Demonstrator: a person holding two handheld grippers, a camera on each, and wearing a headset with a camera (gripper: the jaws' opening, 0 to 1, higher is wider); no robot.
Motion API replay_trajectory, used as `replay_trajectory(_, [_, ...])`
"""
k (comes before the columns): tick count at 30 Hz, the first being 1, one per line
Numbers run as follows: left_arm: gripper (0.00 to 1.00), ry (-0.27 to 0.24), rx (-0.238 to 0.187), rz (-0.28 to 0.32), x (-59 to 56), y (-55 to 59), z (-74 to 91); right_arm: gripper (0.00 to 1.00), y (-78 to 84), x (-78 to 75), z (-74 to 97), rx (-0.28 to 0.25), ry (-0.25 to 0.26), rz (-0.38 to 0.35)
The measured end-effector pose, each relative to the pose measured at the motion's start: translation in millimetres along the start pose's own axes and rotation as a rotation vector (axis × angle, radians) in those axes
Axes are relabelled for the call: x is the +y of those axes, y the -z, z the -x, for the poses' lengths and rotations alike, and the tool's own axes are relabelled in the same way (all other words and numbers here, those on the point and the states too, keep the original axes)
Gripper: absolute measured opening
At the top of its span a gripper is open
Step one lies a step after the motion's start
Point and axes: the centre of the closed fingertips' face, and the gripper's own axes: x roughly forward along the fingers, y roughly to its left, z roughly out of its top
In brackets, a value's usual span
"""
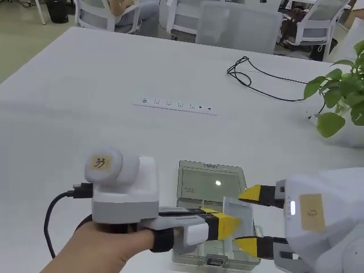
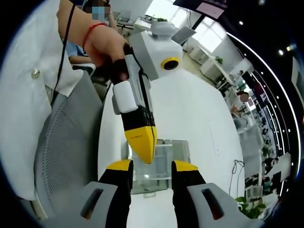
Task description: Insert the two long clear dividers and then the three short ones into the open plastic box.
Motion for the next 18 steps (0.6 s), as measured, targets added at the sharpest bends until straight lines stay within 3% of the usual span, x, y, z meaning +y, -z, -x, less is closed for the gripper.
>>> replay_trajectory(2, [0.00,0.011,0.002,-0.013,-1.4,0.5,0.4,0.33,-0.4,0.9,0.0,-0.001,-0.003,-0.002])
replay_trajectory(18, [0.00,-0.012,-0.018,0.055,2.7,0.8,0.8,0.33,-0.5,1.0,-1.8,0.009,0.008,0.027])
